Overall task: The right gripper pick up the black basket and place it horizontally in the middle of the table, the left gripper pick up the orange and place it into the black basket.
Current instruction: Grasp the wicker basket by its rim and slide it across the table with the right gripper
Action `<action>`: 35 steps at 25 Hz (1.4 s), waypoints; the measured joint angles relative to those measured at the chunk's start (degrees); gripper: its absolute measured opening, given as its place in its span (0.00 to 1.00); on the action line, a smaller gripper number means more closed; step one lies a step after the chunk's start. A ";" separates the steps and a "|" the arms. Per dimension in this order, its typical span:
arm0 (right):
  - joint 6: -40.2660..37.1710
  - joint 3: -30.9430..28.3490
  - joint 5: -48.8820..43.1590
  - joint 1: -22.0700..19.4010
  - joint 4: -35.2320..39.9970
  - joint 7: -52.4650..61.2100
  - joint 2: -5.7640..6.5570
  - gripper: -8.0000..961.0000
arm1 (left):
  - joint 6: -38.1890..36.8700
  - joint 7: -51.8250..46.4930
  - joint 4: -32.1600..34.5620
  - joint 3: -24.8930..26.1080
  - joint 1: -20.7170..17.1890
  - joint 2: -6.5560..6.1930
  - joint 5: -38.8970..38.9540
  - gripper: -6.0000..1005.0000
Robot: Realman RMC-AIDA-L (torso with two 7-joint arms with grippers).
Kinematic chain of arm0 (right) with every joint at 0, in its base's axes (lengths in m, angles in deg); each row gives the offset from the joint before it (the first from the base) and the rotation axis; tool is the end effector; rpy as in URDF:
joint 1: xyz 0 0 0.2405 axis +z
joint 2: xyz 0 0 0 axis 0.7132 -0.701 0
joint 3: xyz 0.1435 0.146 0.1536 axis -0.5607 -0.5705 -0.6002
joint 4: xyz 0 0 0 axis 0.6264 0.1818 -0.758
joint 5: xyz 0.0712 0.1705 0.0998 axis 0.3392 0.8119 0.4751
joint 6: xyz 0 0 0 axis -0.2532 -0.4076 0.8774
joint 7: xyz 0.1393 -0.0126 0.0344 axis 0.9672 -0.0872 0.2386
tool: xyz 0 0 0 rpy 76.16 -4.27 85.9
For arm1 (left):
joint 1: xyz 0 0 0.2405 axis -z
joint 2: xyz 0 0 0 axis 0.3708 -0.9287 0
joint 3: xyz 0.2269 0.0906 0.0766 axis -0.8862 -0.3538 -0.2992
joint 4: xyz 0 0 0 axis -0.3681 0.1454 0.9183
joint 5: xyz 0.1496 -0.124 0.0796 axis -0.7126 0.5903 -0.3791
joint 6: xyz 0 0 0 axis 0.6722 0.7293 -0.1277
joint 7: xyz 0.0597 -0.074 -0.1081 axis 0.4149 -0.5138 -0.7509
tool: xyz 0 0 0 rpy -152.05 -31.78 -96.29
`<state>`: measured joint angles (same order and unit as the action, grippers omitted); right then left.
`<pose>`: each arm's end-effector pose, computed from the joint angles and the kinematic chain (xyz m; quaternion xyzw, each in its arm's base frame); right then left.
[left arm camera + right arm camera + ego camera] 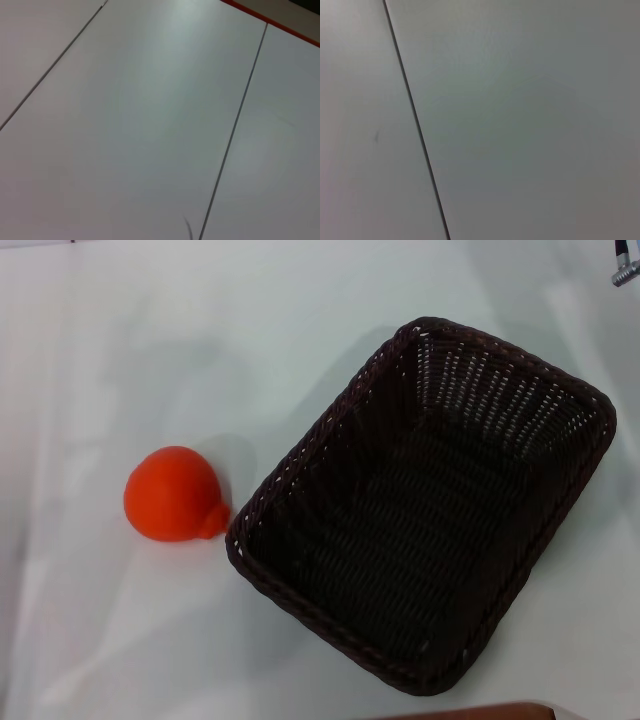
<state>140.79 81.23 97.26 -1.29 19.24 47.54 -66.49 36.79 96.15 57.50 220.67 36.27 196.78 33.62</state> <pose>0.2487 0.4167 0.0324 -0.2534 -0.5904 -0.5873 0.4923 -0.3229 0.2199 0.0339 -0.5165 -0.2058 -0.5773 0.5980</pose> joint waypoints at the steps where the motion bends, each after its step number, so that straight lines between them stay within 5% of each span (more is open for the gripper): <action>1: 0.00 0.00 0.00 0.00 0.00 0.01 0.00 0.97 | 0.01 0.00 0.00 0.00 -0.03 0.00 0.00 0.75; 14: -0.07 1.25 0.01 -0.22 0.12 1.28 0.02 0.97 | 0.07 0.00 0.00 0.00 -0.18 0.00 0.00 0.75; 21: -6.33 16.68 -8.74 -1.44 13.29 21.96 0.74 0.97 | 0.07 0.00 0.00 0.01 -0.18 0.00 0.00 0.75; 24: -7.32 24.76 -19.59 -2.83 22.31 37.49 2.72 0.97 | 0.04 0.00 0.00 0.15 -0.18 -0.02 0.01 0.75; 30: 2.68 33.40 -43.26 -3.20 36.79 71.25 10.80 0.97 | -0.61 0.00 -0.07 0.23 0.42 -0.08 0.31 0.75; 35: 14.78 32.62 -61.29 -1.41 48.29 87.42 13.74 0.97 | -0.42 -0.10 -0.76 0.11 0.89 -0.02 0.34 0.75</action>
<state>155.58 113.84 35.96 -2.69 67.52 134.96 -52.75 36.37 96.05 56.74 220.77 37.17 196.75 33.96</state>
